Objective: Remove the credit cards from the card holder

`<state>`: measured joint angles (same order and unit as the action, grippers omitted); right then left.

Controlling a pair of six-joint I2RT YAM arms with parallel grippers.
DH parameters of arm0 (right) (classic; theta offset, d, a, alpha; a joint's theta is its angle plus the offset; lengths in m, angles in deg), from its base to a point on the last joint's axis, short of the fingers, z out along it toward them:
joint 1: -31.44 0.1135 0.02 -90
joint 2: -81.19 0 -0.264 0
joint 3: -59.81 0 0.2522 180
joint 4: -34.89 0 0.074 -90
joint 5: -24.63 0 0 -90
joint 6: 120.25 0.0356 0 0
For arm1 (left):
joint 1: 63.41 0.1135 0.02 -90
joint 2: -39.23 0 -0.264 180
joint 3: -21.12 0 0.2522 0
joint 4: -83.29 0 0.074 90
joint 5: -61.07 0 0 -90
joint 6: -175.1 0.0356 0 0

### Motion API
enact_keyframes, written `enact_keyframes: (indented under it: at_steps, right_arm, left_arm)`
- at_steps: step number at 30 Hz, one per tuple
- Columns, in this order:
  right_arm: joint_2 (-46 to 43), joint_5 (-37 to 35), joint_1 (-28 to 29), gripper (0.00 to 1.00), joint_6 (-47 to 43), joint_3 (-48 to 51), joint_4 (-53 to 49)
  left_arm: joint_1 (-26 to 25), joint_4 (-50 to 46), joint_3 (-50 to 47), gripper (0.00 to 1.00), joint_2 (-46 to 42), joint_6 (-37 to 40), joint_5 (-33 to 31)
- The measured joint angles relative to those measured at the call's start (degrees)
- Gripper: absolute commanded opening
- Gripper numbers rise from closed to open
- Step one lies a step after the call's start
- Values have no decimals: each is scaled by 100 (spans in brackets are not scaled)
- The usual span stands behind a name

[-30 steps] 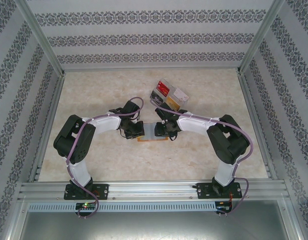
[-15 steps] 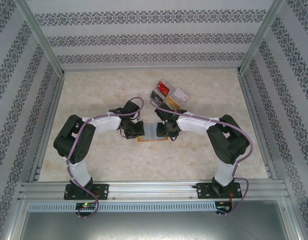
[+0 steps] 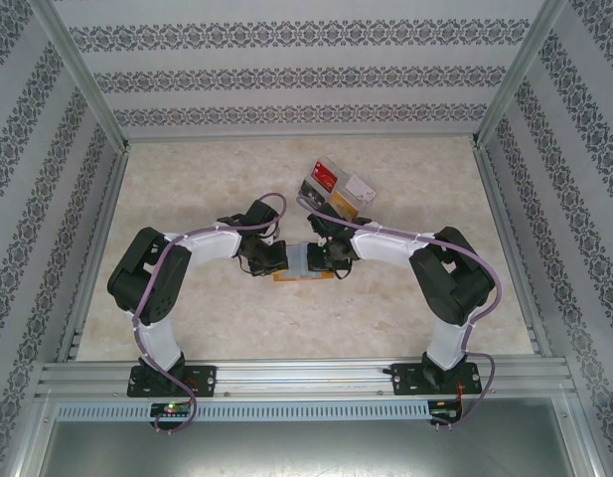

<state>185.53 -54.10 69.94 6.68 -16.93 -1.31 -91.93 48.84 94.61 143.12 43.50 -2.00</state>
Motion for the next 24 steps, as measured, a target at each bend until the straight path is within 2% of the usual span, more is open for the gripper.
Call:
enact_keyframes:
  at_steps: [3,5,7,15,18,24]
  right_arm:
    - [-2,17,0,22,-13,-2,28]
    - [-57,-50,0,30,-55,0,11]
    - [-269,-173,0,38,-90,44,-4]
    - [-2378,-1014,-166,74,-240,319,-39]
    - [-3097,-1563,-492,97,-538,525,-20]
    - [-3956,-2868,-1128,98,-1416,1078,236]
  left_arm:
    - [0,-72,81,20,0,79,-7]
    - [0,-203,223,36,-11,164,-50]
    - [0,-374,396,47,-90,264,-153]
    - [275,-1014,857,82,-1464,588,-953]
    - [636,-1228,822,100,-2031,695,-1556]
    - [1563,-1272,118,99,-3060,686,-2861]
